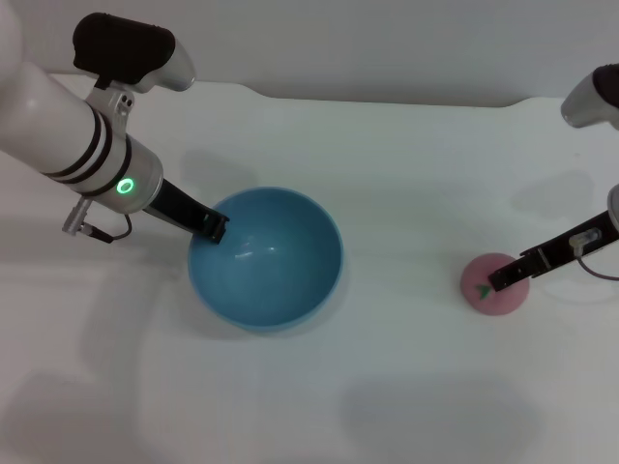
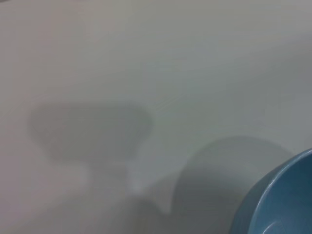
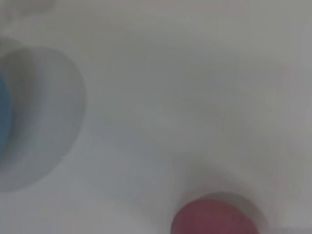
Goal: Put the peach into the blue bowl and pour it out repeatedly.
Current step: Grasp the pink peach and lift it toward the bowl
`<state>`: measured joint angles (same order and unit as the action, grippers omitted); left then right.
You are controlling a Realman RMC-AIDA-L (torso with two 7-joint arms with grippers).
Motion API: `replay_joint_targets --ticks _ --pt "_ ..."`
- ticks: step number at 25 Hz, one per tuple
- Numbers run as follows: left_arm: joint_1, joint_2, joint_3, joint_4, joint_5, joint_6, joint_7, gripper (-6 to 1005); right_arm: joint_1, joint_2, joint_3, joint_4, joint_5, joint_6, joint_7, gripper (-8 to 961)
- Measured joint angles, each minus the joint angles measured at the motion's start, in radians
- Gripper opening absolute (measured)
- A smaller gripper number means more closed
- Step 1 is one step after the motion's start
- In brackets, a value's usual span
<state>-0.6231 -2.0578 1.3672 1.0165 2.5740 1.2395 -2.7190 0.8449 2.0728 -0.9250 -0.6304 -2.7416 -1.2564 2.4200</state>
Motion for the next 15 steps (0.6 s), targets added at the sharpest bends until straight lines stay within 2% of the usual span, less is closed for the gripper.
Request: replay_joint_targets --ticks 5,10,15 --pt "-0.006 -0.001 0.002 0.0 0.0 0.001 -0.002 -2 0.005 0.002 -0.01 0.029 0.002 0.034 -0.003 651" --pt "-0.012 -0.002 0.002 0.002 0.0 -0.001 -0.002 -2 0.007 0.002 -0.092 0.046 0.006 0.057 -0.008 623" --pt "-0.019 -0.002 0.0 0.008 -0.004 -0.002 -0.002 -2 -0.006 0.0 -0.101 0.038 0.035 0.062 -0.015 596"
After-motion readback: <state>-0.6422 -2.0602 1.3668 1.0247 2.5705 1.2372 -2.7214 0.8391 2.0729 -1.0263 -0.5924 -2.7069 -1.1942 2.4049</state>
